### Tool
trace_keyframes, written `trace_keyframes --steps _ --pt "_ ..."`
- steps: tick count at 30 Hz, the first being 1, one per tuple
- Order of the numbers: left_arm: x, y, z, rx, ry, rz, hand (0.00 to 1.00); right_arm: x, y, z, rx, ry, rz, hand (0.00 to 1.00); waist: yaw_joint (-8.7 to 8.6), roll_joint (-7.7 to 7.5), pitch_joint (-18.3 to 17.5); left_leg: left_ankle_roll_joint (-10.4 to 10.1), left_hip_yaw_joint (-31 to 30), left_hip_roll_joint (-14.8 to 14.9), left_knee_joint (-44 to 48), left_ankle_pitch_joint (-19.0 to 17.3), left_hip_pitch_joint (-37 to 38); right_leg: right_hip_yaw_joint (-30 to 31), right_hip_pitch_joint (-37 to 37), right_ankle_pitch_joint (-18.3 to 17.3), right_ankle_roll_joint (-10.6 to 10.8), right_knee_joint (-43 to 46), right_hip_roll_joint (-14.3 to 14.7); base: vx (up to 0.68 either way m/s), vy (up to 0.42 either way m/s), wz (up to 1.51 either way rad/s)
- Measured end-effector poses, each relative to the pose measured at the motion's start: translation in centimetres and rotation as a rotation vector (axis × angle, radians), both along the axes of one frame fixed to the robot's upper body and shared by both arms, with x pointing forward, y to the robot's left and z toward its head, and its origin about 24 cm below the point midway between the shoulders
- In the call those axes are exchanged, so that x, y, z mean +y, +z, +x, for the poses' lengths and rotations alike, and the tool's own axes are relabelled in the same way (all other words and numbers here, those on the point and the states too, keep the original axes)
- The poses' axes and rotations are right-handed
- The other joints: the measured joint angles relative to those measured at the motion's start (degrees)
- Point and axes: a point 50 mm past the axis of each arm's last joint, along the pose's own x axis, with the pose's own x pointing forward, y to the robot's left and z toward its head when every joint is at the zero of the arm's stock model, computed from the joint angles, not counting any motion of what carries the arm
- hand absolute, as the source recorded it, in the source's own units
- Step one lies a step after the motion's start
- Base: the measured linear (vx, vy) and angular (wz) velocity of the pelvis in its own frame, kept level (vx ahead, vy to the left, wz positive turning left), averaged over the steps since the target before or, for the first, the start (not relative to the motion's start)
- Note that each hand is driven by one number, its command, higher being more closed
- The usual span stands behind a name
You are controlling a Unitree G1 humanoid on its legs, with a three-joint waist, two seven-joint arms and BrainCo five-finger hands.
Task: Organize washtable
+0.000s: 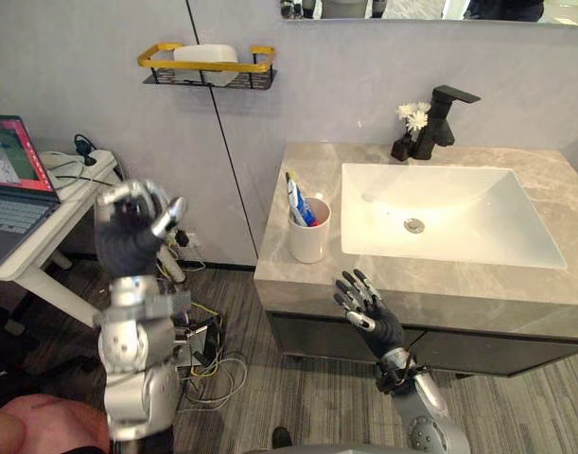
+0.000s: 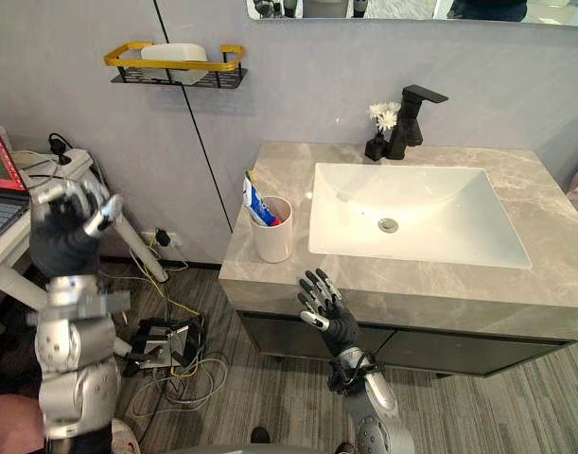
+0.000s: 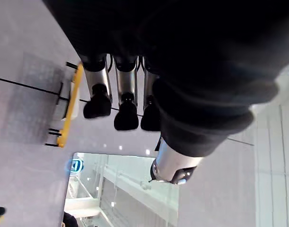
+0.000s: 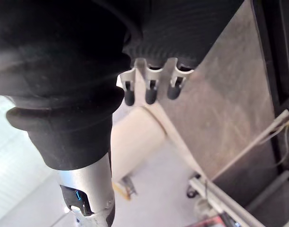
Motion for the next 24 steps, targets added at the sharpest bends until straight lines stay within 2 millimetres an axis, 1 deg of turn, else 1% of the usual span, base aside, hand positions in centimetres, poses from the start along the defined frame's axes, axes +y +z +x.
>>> trace_keyframes --steps 2,4,8,11,14,19,24 --pt "-1.1 -0.8 -0.2 0.037 -0.060 -0.020 1.00 0.0 -0.1 -0.2 0.007 -0.002 -0.001 0.00 0.00 -0.04 0.03 -0.01 0.13 0.08 -0.01 -0.03 0.00 0.10 -0.06 -0.09 0.13 0.02 0.05 -0.01 0.011 -0.02" --pt "-2.8 -1.4 0.0 0.066 -0.160 -0.028 1.00 0.0 -0.1 -0.2 0.008 0.001 -0.001 0.00 -0.09 -0.01 0.07 -0.01 0.46 0.18 -0.02 -0.02 -0.03 0.46 -0.34 -0.21 0.31 0.12 0.08 -0.02 0.027 -0.08" --pt "-3.8 -2.3 0.4 0.109 -0.218 -0.036 1.00 0.1 -0.2 -0.2 0.010 0.005 -0.004 0.00 -0.27 -0.06 0.27 -0.02 1.12 0.31 -0.02 -0.03 -0.03 1.09 -0.71 -0.20 0.31 0.30 0.11 0.00 0.028 -0.10" --pt "-5.0 -3.3 0.9 0.156 -0.280 -0.038 1.00 0.1 -0.3 -0.3 0.015 0.005 -0.004 0.00 -0.30 -0.39 0.39 -0.09 1.61 0.35 -0.01 -0.14 -0.22 1.47 -1.12 -0.18 0.30 0.34 0.12 0.03 0.027 -0.06" --pt "-5.7 -3.7 1.4 0.176 -0.310 -0.037 1.00 0.1 -0.3 -0.3 0.016 0.007 -0.004 0.00 -0.34 -0.47 0.48 -0.08 1.89 0.35 0.01 -0.14 -0.58 1.92 -1.65 0.11 0.03 0.34 0.13 0.04 0.024 -0.07" --pt "-6.6 -3.8 2.6 0.181 -0.345 0.005 1.00 0.2 -0.3 -0.3 0.020 0.011 -0.004 0.00 -0.42 -0.60 0.56 0.06 2.61 0.34 0.33 -0.07 -0.47 2.64 -1.75 0.47 0.34 0.00 0.18 0.05 0.016 -0.07" --pt "-7.4 -4.2 3.7 0.204 -0.376 0.064 1.00 0.3 -0.3 -0.3 0.020 0.022 -0.008 0.00 -1.05 -0.92 0.91 0.02 3.64 0.47 0.36 -0.35 -0.35 3.71 -2.16 0.48 0.33 -0.02 0.26 0.02 0.015 -0.12"
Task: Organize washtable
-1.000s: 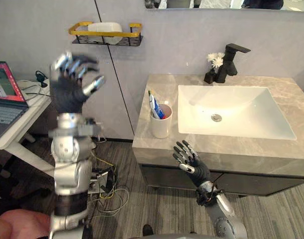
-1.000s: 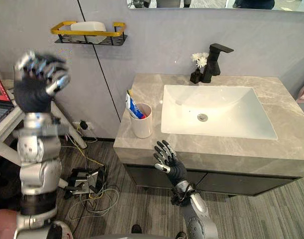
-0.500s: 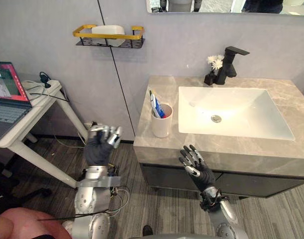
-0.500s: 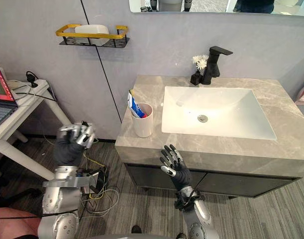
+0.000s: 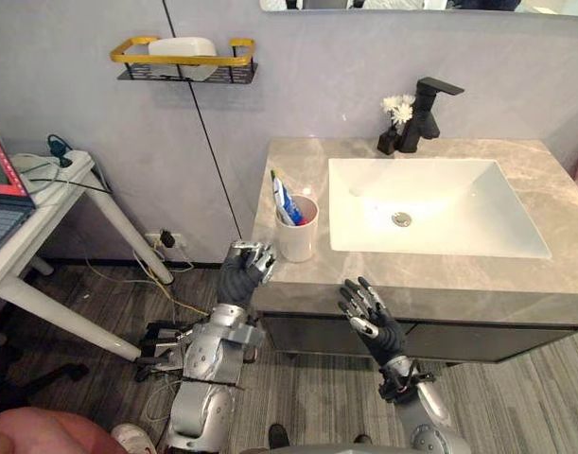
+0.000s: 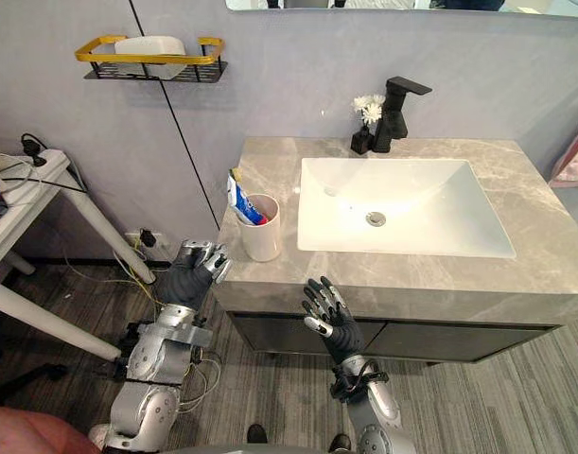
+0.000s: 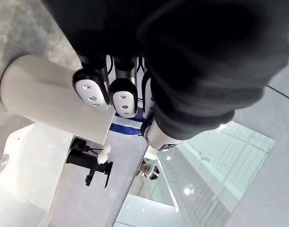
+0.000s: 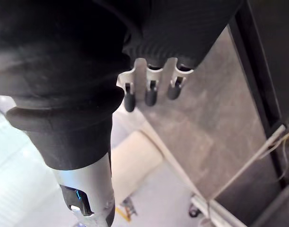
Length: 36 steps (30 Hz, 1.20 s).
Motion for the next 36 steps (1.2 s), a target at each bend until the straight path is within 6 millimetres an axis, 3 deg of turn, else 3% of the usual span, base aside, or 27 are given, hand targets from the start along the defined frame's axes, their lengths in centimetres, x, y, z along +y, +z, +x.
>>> trace_keyframes --steps 22,36 --pt "-1.3 -1.8 2.0 0.063 -0.073 0.165 1.00 0.0 -0.2 -0.1 0.019 0.011 -0.004 0.00 -0.68 -0.30 0.92 -0.26 1.88 0.43 0.02 -0.55 0.25 1.86 -0.70 0.08 -0.08 -0.01 0.35 0.00 0.006 -0.04" --pt "-0.2 -3.2 2.3 0.123 -0.039 0.230 1.00 -0.1 -0.3 -0.2 0.022 0.006 -0.005 0.00 -0.71 -0.39 1.08 -0.46 2.31 0.63 0.03 -0.75 0.38 2.26 -0.77 0.08 -0.08 -0.07 0.56 0.00 0.001 -0.01"
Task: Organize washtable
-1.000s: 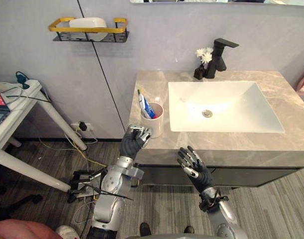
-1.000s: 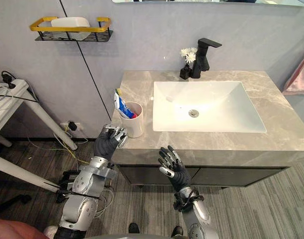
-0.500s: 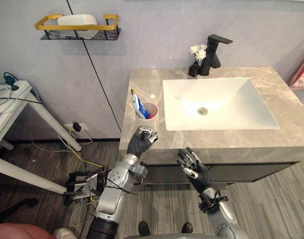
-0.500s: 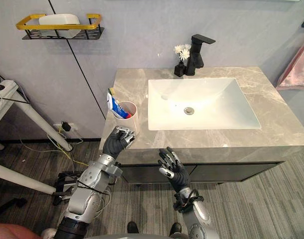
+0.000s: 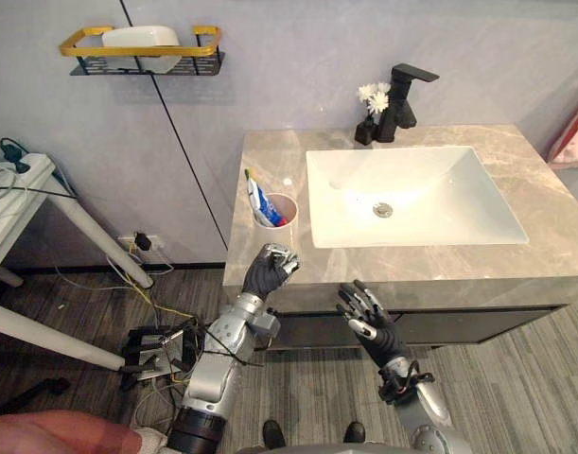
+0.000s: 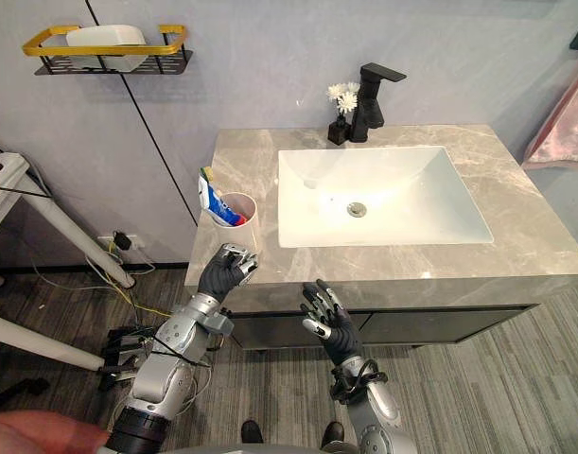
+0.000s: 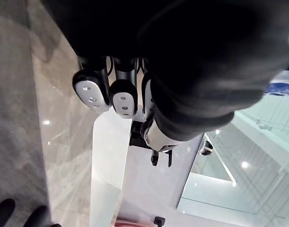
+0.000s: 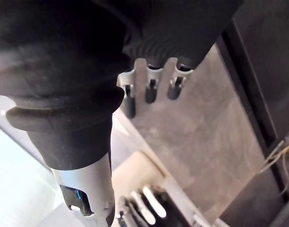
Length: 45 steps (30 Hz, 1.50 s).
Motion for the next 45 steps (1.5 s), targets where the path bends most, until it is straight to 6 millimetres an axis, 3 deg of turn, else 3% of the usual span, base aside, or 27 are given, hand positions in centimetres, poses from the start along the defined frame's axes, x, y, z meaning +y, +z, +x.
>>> trace_keyframes --steps 22,30,45 --pt "3.9 -0.2 1.2 0.007 0.162 0.088 1.00 -0.3 -0.4 -0.5 0.027 -0.004 0.000 0.00 -0.01 -0.13 0.34 0.02 0.58 0.03 0.00 -0.47 0.53 0.13 0.30 -0.01 0.00 -0.08 0.01 0.00 0.001 -0.01" --pt "3.5 -0.1 2.0 0.007 0.150 0.091 1.00 -0.3 -0.4 -0.5 0.027 -0.002 0.000 0.00 -0.01 -0.23 0.41 0.02 0.60 0.01 0.01 -0.47 0.55 0.16 0.31 0.00 0.00 -0.07 0.01 0.00 0.000 0.00" --pt "0.1 0.2 2.4 -0.003 0.020 0.094 1.00 -0.2 -0.4 -0.5 0.027 0.003 -0.001 0.00 -0.37 -0.53 0.58 0.03 1.25 0.03 0.01 -0.62 0.79 1.28 0.21 0.01 0.00 -0.09 0.07 0.00 0.000 -0.02"
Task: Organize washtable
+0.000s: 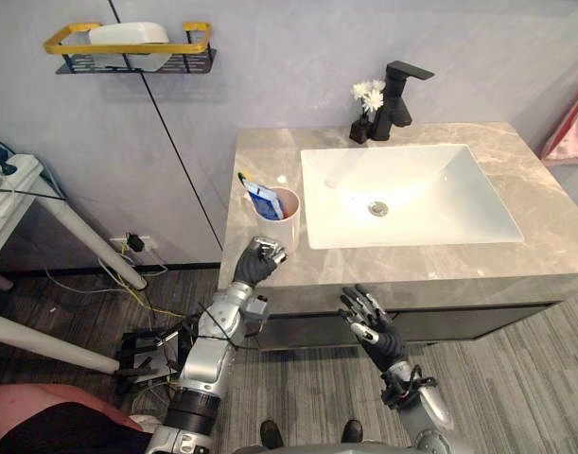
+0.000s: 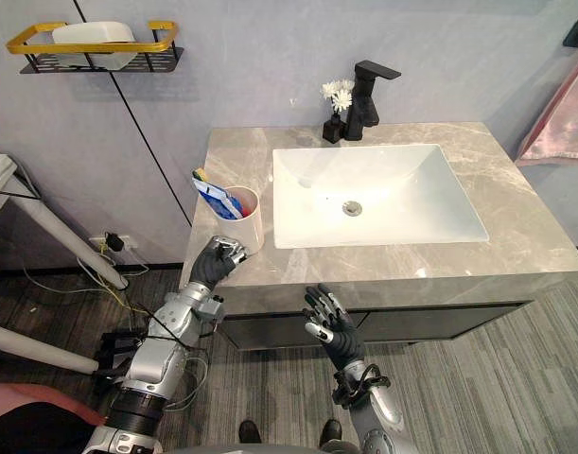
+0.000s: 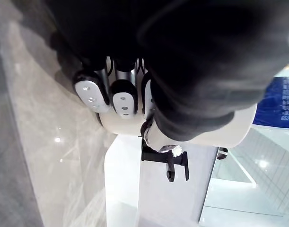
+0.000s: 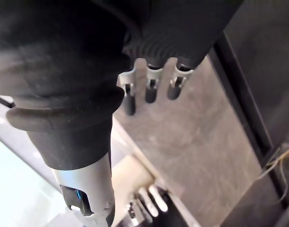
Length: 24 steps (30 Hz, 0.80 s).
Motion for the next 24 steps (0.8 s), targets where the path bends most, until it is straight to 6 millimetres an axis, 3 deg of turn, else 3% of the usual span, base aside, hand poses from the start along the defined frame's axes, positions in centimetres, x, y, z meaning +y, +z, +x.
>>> trace_keyframes --steps 10,16,24 --pt "-0.9 0.1 0.7 0.004 -0.011 0.006 1.00 -0.1 -0.1 -0.1 0.005 0.010 -0.014 0.00 -1.10 -0.04 -0.02 0.01 0.08 -0.01 0.00 0.01 0.01 0.09 -0.02 0.04 0.02 0.00 0.26 0.00 0.000 0.00" --pt "-1.1 1.4 2.4 -0.023 0.017 -0.004 1.00 -0.1 -0.1 -0.1 0.009 0.012 -0.017 0.00 -1.37 -0.04 -0.02 0.02 0.54 0.02 0.00 0.01 0.03 0.29 -0.05 0.24 -0.05 -0.01 0.30 0.00 0.005 -0.04" --pt "0.3 2.2 4.3 -0.022 0.103 -0.016 1.00 -0.6 -0.4 -0.5 0.024 0.017 -0.041 0.00 -1.54 -0.08 -0.04 0.00 0.79 0.13 -0.01 0.00 -0.07 0.82 -0.39 0.36 -0.15 -0.22 0.06 0.00 0.001 -0.01"
